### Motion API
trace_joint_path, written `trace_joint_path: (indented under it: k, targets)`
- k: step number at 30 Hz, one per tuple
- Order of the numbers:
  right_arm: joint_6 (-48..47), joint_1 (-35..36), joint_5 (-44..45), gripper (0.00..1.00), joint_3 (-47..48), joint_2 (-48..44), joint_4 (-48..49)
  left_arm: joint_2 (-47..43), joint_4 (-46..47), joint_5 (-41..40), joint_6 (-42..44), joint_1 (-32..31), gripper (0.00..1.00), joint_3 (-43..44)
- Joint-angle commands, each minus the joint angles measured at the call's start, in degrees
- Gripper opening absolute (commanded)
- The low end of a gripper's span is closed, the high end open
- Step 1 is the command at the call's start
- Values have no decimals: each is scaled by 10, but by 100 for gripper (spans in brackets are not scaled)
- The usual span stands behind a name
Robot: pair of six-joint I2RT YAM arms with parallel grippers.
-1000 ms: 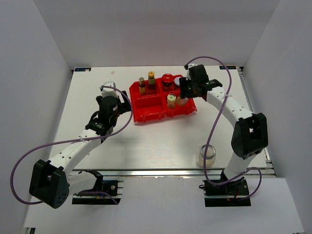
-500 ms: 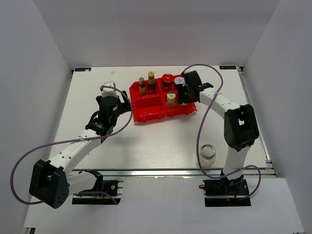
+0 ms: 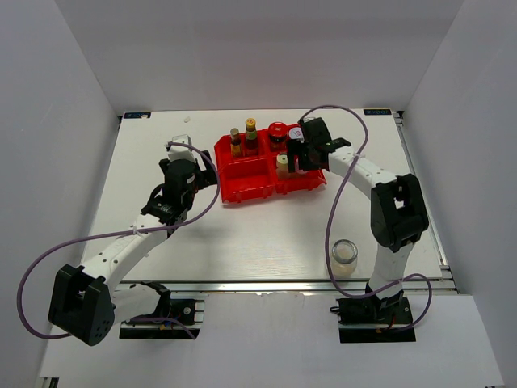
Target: Organize the condiment bottles
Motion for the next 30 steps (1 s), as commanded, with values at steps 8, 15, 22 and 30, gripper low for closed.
trace_joint_path:
  k: [8,15,22,30]
  targets:
    - [17,3,26,89,-63,-170,-33,-20,0,5,2,3,98,5]
    - [82,3,68,89,-177,-303,-162,-14,-17,21,-3,3,98,16]
    - [115,3,37,89,-254,-423,-306,11,-29,100,-7,3,98,36]
    - [124,3,-19,89,-316,-502,-386,45,-42,176,-10,-21,98,60]
